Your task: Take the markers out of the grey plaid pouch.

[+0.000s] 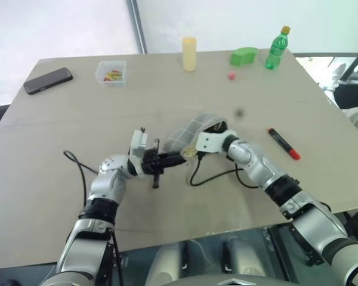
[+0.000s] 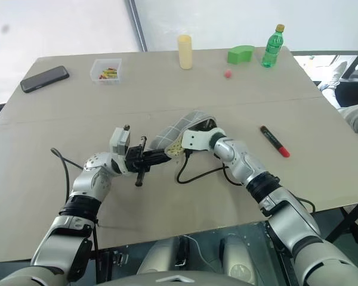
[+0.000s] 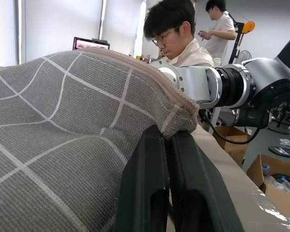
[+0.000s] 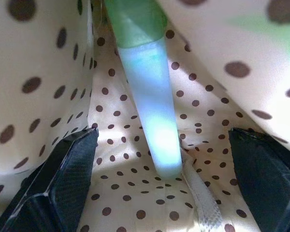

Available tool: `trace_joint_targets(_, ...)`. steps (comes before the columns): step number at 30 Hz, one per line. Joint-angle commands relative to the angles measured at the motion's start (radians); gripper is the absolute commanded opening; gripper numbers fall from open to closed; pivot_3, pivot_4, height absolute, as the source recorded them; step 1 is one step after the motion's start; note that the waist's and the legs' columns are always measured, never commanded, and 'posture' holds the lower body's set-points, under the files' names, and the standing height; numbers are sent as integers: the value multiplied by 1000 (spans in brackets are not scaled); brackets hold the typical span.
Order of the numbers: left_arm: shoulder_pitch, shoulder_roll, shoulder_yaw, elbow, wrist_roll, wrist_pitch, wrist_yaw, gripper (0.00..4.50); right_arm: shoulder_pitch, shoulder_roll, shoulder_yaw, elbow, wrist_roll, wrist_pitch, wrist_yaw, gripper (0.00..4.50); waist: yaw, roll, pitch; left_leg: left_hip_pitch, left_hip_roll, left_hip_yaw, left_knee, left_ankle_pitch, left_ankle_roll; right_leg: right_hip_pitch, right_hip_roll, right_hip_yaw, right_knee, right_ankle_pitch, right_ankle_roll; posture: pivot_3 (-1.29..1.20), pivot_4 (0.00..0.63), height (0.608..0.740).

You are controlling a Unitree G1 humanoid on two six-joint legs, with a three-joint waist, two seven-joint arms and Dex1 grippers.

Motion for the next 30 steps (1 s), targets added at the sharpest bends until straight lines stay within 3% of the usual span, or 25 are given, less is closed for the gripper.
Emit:
trace_joint_targets(1,9,-18,-9,-103,-28,-11,-82,0,23,-49,-49,151,-11,57,-30,3896,0,0,0,1,0,0,0,0,0,1,0,0,0,0,0,0,150,736)
trace_joint_targets(2,7,-21,-5,-98,-25,-11,-82,0,25,-54,-51,150,-9,54,-32,3654,1,0,0,3,0,0,-1,0,0,3,0,0,0,0,0,0,150,736)
trace_joint_targets(8,-4,-48,15,-60,1,-29,-80,0,61,-103,-80,68,12,68,-15,909,6,1,0,5,-1,0,-2,0,0,5,-2,0,-3,0,0,0,150,736)
trace_joint_targets(11,-15,-65,33,-34,13,-33,-71,0,98,-133,-101,-27,20,97,14,104,9,1,1,4,-1,0,-3,0,1,5,-3,-1,-4,0,0,0,150,736)
trace_joint_targets(21,-124,-77,110,153,33,-50,-46,0,286,-208,-235,-557,134,351,236,46,29,1,1,2,-1,0,-2,-3,5,5,-4,-3,-6,0,0,0,150,736)
trace_joint_targets(30,-234,-63,132,282,44,-44,-82,0,313,-234,-245,-690,135,473,318,46,27,1,1,-7,-1,-2,0,-3,5,-2,-3,-6,-7,0,0,0,150,736)
